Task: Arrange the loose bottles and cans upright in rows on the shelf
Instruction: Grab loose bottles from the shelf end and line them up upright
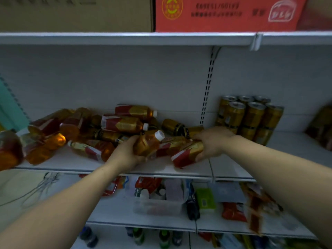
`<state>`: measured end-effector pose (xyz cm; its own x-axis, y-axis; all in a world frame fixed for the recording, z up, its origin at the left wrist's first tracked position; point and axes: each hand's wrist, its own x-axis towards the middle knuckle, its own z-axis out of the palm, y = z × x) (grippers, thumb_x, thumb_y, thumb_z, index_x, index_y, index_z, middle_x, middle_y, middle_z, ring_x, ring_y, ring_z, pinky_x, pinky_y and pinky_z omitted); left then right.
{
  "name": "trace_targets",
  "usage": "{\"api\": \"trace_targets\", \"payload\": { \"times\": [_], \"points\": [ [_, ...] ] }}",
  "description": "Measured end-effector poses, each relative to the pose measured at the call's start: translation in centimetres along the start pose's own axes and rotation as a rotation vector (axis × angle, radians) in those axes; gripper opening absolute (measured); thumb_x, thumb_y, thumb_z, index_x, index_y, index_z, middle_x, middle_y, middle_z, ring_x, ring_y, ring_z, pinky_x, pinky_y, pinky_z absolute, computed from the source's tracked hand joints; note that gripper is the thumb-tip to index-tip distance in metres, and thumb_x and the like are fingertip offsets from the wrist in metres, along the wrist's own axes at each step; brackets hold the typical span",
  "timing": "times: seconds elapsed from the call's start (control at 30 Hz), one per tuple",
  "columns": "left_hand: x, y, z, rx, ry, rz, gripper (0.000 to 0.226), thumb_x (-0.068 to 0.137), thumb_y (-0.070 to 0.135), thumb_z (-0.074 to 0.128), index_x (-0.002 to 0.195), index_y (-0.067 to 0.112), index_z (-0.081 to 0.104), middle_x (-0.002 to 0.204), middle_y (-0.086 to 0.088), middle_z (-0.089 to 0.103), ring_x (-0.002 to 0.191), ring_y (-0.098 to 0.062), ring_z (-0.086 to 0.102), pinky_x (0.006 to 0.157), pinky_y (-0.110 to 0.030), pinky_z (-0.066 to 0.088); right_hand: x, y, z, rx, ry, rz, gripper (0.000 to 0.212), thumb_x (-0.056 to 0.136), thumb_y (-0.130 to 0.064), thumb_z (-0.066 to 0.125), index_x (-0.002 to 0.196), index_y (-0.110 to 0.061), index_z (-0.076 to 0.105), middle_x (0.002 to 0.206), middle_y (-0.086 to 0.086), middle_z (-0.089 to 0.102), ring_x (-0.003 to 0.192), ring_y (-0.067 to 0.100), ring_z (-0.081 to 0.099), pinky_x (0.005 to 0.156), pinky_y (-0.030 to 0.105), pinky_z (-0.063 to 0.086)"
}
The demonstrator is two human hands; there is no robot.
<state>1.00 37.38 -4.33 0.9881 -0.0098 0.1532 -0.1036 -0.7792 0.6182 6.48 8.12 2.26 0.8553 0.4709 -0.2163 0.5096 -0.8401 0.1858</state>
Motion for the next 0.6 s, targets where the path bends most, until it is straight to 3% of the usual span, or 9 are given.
{"api": "trace_targets", "payload": {
  "times": [0.1, 0.23, 0.33, 0.4, 0.5, 0.6],
  "points": [
    [0.5, 0.9, 1.0, -0.135, 0.014, -0.042, 0.083, 0.064, 0.036, 0.081, 0.134, 0.029, 0.038, 0.108, 0.015, 0.045, 0.095, -0.008, 0.046, 0.079, -0.026, 0.038, 0.2, -0.3, -1.8, -0.123, -0.054, -0.005, 0.082, 0.059, -0.074, 0.065, 0.128, -0.033, 0.047, 0.109, -0.005, 0.058, 0.086, 0.015, 0.055, 0.061, 0.027, 0.047],
    [0.8, 0.9, 1.7, -0.362, 0.029, -0.143, 0.084, 0.068, 0.031, 0.081, 0.137, 0.023, 0.034, 0.114, 0.009, 0.050, 0.100, -0.011, 0.051, 0.085, -0.029, 0.041, 1.3, -1.8, -4.2, -0.221, -0.133, -0.012, 0.078, 0.063, -0.059, 0.073, 0.129, -0.025, 0.047, 0.111, 0.001, 0.049, 0.084, 0.019, 0.055, 0.056, 0.028, 0.047],
    [0.2, 0.0, 1.3, -0.425, 0.055, -0.199, 0.087, 0.070, 0.030, 0.080, 0.140, 0.022, 0.029, 0.114, 0.010, 0.050, 0.100, -0.009, 0.051, 0.087, -0.028, 0.042, 2.2, -2.4, -5.1, -0.193, -0.016, -0.133, 0.071, 0.060, -0.062, 0.076, 0.116, -0.024, 0.053, 0.091, -0.005, 0.053, 0.074, 0.015, 0.054, 0.053, 0.027, 0.045],
    [-0.3, -0.5, 1.1, -0.470, 0.061, -0.218, 0.089, 0.070, 0.028, 0.081, 0.140, 0.024, 0.026, 0.113, 0.012, 0.051, 0.100, -0.006, 0.052, 0.088, -0.028, 0.043, 3.0, -2.7, -5.0, -0.134, 0.095, -0.207, 0.081, 0.060, -0.063, 0.076, 0.126, -0.029, 0.046, 0.100, -0.005, 0.054, 0.079, 0.013, 0.049, 0.052, 0.026, 0.035],
    [-0.8, -0.9, 1.2, -0.509, 0.037, -0.214, 0.096, 0.069, 0.024, 0.081, 0.143, 0.026, 0.020, 0.116, 0.012, 0.052, 0.105, -0.010, 0.054, 0.091, -0.031, 0.044, 3.6, -3.0, -3.4, 0.123, 0.229, -0.247, 0.099, 0.064, -0.051, 0.078, 0.145, -0.037, 0.022, 0.129, -0.003, 0.041, 0.099, 0.014, 0.042, 0.066, 0.024, 0.035],
    [-0.9, -1.2, 1.5, -0.538, 0.039, -0.217, 0.102, 0.069, 0.022, 0.081, 0.145, 0.027, 0.013, 0.118, 0.011, 0.049, 0.109, -0.010, 0.051, 0.091, -0.029, 0.041, 3.2, -3.0, 0.2, 0.706, 0.431, -0.084, 0.105, 0.063, -0.040, 0.083, 0.147, -0.035, 0.021, 0.138, -0.003, 0.038, 0.119, 0.013, 0.043, 0.088, 0.024, 0.037]
  ]
}}
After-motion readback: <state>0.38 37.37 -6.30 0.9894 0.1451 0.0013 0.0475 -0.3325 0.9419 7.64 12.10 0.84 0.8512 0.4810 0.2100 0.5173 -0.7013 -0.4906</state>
